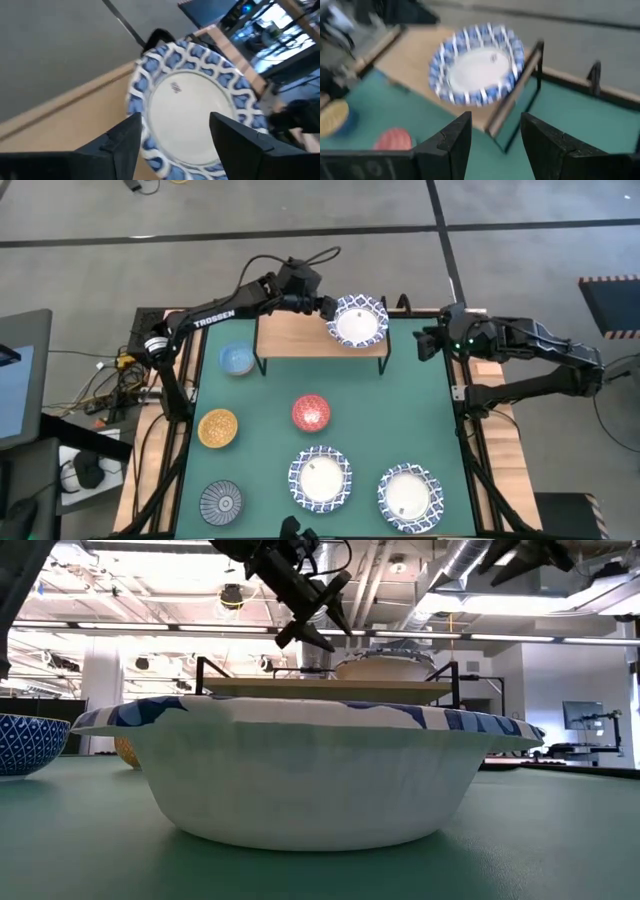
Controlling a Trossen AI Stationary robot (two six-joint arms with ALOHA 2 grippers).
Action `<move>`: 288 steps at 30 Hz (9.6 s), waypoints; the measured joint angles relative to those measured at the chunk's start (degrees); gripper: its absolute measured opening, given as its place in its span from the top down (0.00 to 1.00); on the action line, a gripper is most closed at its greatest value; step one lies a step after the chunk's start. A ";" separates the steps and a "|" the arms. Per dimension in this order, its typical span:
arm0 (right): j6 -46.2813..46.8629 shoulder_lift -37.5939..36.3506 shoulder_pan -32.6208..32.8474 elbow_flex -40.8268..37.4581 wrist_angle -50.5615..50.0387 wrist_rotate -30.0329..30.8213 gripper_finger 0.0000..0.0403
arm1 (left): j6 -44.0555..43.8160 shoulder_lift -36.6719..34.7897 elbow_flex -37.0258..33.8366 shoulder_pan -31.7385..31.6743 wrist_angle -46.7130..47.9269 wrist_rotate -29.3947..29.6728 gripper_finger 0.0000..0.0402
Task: Place and stack bowls onto a shelf
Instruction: Stack the white patterned bowl on top with the other white patterned bowl on the shelf
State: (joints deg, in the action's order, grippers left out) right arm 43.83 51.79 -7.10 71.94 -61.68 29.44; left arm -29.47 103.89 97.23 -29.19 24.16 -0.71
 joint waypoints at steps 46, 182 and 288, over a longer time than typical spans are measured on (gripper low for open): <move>39.06 30.14 53.89 -35.32 34.30 -32.18 0.54 | -1.64 -13.76 -14.02 46.32 20.53 35.86 0.47; -22.70 28.30 -29.11 4.14 11.37 -26.38 0.55 | -14.59 -22.92 -32.46 40.74 -6.38 35.57 0.47; -2.95 27.30 20.18 1.38 14.99 -20.85 0.58 | 3.08 -3.55 -4.98 34.56 12.74 7.47 1.00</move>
State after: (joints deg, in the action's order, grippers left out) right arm 40.88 79.09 13.08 73.32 -46.69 8.60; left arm -26.38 100.34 92.25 5.37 36.90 6.75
